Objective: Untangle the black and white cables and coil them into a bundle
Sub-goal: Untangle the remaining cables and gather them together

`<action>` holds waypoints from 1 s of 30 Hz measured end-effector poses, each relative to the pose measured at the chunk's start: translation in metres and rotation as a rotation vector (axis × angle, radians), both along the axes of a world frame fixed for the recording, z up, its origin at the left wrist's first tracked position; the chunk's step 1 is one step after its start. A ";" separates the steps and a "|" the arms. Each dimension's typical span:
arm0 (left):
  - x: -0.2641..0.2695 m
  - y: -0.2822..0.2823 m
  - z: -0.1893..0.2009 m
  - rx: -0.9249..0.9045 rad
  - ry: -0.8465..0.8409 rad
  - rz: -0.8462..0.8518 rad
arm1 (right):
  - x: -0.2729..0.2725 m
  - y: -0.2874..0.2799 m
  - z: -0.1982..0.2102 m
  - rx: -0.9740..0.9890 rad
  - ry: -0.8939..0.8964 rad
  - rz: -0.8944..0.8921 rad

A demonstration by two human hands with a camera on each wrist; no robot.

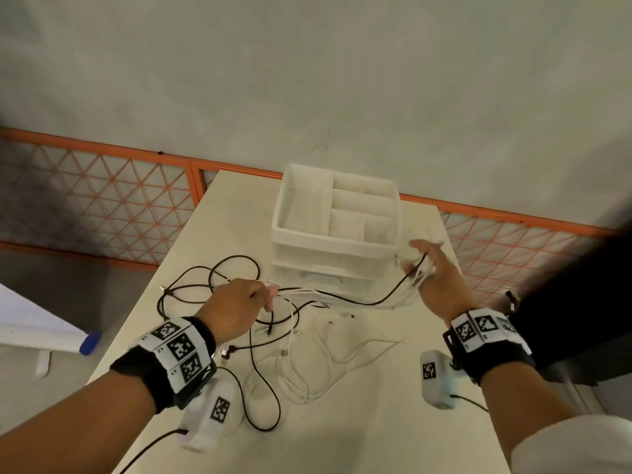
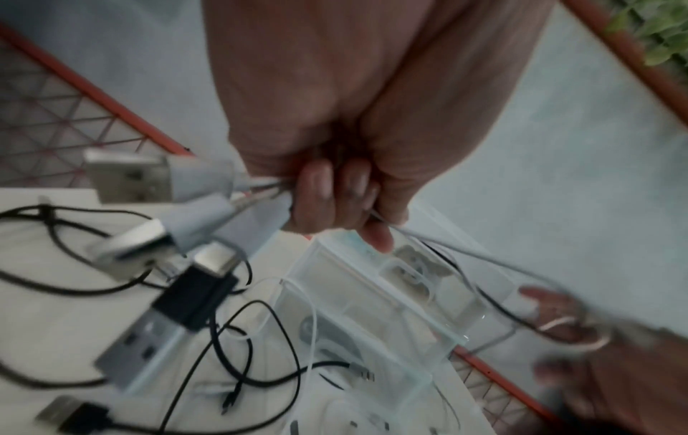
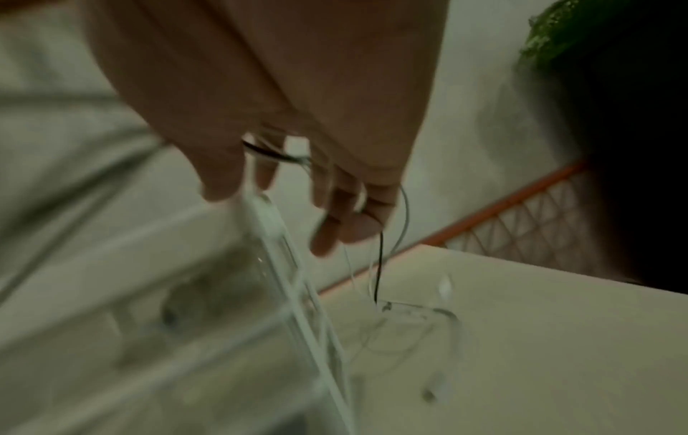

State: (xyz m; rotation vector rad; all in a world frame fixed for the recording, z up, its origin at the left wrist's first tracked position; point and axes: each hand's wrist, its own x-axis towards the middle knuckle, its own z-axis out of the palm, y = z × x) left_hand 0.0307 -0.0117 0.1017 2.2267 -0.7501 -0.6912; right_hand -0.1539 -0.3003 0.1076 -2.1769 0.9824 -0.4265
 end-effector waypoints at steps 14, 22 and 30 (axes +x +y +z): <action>-0.004 -0.019 0.030 -0.393 0.554 0.286 | -0.016 0.064 -0.044 0.217 0.342 -0.048; -0.015 -0.022 0.060 -0.534 0.583 0.208 | 0.009 0.088 0.088 0.406 -0.459 0.142; -0.061 -0.044 0.060 -0.481 0.518 -0.068 | 0.028 0.120 0.095 0.393 -0.518 0.154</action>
